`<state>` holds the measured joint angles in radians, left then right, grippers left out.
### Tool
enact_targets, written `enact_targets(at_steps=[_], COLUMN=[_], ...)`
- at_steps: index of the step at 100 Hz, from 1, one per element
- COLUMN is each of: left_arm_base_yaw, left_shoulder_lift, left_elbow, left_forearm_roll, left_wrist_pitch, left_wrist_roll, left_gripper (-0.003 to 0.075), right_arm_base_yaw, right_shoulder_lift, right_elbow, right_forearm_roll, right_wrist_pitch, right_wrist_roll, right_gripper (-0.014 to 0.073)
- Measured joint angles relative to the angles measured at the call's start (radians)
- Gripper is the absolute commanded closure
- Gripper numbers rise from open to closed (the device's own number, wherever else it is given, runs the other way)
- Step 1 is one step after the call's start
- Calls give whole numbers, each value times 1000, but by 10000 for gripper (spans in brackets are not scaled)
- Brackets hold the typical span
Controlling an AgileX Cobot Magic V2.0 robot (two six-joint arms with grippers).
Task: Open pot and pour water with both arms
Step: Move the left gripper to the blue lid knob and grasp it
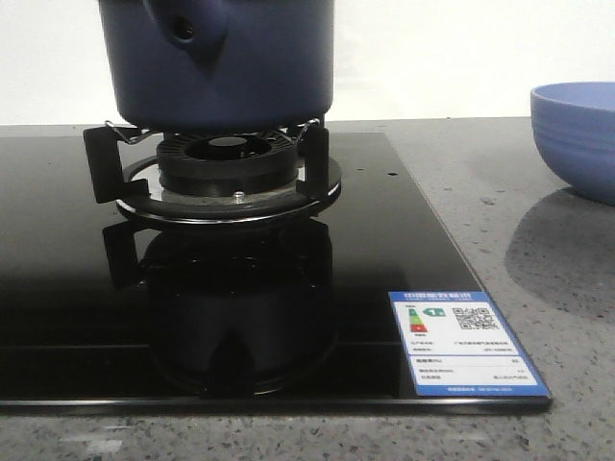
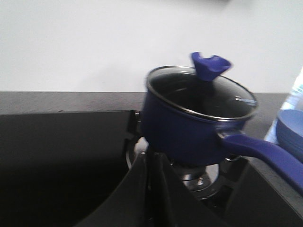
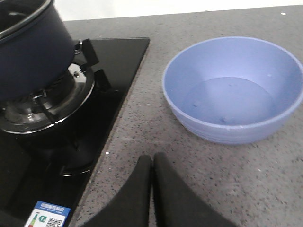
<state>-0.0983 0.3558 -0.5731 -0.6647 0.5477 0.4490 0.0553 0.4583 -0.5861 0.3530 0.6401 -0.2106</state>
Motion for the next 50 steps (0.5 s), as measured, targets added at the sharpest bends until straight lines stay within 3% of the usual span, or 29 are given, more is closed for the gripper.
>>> enact_targets(at_steps=[14, 19, 30, 50], left_arm_base_yaw=[-62, -81, -110, -151], left_shoulder_lift=[45, 64, 110, 244], left_elbow=[-10, -13, -28, -85], left_forearm_roll=[-34, -47, -105, -307], left_wrist_pitch=[-7, -12, -34, -55], left_wrist_roll=[68, 84, 151, 418], left_gripper=[552, 491, 404, 387], right_arm_base_yaw=[14, 15, 17, 17], right_shoulder_lift=[8, 8, 8, 8], right_elbow=[-12, -12, -12, -12], right_forearm_roll=[0, 0, 0, 0], right_wrist_pitch=[-8, -13, -18, -19], right_wrist_roll=[-10, -10, -12, -12], right_gripper=[202, 144, 134, 134])
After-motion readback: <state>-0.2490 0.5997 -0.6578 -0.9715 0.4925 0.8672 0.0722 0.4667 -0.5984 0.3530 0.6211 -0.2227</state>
